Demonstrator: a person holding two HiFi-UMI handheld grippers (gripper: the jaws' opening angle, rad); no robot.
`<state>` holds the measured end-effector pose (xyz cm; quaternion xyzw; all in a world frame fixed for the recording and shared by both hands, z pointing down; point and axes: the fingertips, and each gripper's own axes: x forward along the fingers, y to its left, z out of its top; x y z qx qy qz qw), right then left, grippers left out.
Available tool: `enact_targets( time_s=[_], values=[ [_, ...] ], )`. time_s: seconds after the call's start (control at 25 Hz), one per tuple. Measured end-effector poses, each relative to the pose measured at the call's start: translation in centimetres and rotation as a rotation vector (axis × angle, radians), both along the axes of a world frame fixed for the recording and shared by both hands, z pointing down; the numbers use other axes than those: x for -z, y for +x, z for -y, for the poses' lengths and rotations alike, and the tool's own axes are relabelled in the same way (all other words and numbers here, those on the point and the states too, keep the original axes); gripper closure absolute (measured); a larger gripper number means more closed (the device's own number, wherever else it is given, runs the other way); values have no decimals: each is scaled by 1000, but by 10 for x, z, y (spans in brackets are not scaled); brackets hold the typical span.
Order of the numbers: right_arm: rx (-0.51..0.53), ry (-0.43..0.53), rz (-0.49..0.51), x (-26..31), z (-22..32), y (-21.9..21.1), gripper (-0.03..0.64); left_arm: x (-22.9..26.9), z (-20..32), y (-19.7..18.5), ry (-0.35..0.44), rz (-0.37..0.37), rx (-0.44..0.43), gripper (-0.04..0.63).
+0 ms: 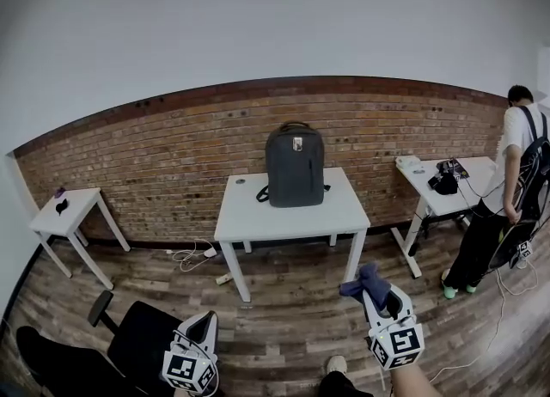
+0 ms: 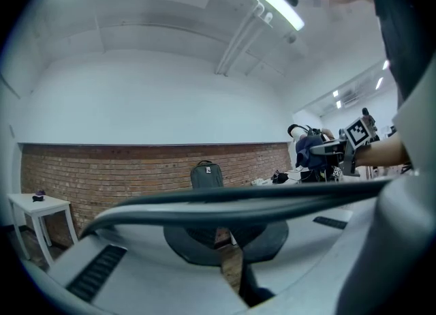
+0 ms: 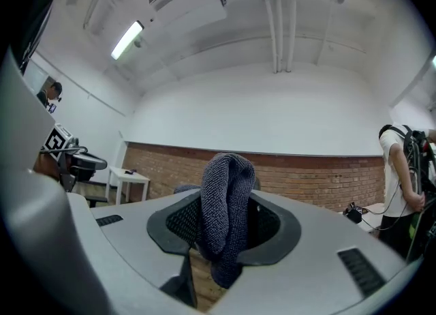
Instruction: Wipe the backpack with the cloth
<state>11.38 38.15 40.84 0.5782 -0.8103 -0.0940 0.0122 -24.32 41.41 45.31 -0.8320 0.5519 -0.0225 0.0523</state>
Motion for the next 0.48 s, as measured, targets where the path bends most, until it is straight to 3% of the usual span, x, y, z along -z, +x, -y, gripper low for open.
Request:
enact_targets(
  time_s=[0.48],
  values=[
    [61,7,31,-5,128,8,486,-2,104,18,-32,36,45,598]
  ],
)
